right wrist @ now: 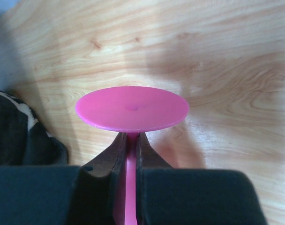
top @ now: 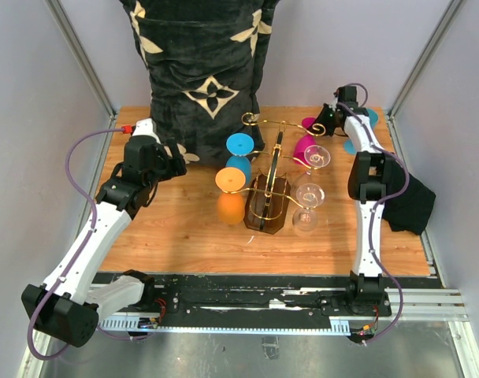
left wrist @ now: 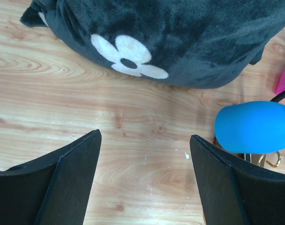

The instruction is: Take the wine glass off the wine glass rack

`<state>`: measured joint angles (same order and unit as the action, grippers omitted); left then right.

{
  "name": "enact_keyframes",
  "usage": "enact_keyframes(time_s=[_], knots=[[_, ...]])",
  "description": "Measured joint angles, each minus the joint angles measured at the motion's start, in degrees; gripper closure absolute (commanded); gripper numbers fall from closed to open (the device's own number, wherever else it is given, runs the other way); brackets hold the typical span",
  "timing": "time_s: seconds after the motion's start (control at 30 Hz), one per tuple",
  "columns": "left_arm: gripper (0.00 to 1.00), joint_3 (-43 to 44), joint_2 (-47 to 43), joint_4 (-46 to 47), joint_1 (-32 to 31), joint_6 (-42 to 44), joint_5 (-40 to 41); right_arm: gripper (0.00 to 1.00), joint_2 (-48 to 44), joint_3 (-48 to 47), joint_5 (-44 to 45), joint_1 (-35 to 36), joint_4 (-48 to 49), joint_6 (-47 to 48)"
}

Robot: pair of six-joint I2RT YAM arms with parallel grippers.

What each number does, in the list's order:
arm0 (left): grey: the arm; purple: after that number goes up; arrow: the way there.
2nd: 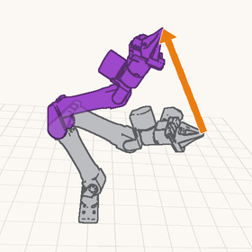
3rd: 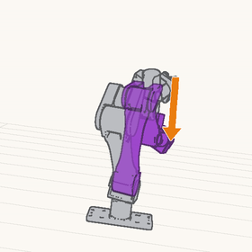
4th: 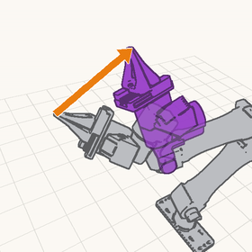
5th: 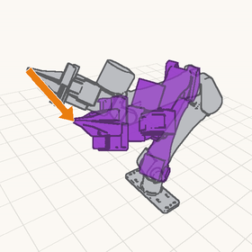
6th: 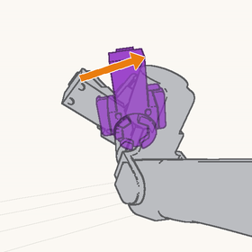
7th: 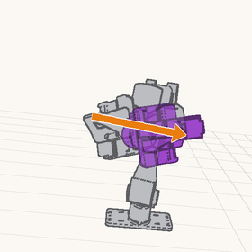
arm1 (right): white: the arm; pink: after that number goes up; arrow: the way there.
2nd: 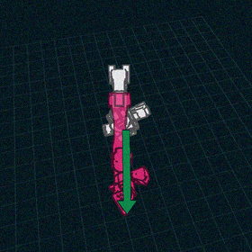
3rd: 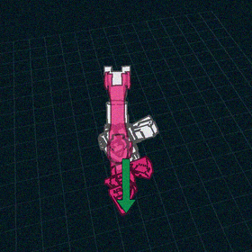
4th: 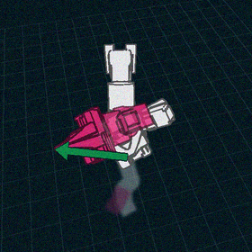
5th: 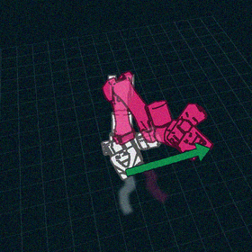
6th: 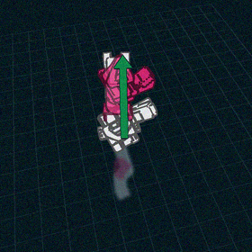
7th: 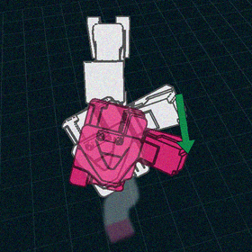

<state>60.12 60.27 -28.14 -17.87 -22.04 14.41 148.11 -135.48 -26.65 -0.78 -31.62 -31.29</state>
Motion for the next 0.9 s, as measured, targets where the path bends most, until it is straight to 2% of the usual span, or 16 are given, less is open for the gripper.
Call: enact_keyframes(time_s=[0.2,0.33,0.57,0.77,0.9], knots=[[0.18,0.02,-0.07,-1.03,0.0,0.15,0.39,0.99,-9.09,4.11,2.8,-1.51,8.13,-0.09],[0.18,0.02,-0.57,-1.25,0.0,0.11,0.52,0.99,-20.65,11.93,5.27,-3.78,19.32,-0.2],[0.19,0.98,-1.36,-1.62,0.0,-0.31,0.52,0.99,-35.43,18.27,8.26,-7.13,37.92,1.38],[0.2,1.29,-1.53,-1.66,0.0,-0.94,-0.02,0.99,-48.48,32.79,3.78,-7.21,53.79,-1.95],[0.2,1.4,-3.69,-1.29,0.0,-0.68,-0.24,0.99,-55.43,38.69,-2.58,-7.15,59.06,-10.27]])
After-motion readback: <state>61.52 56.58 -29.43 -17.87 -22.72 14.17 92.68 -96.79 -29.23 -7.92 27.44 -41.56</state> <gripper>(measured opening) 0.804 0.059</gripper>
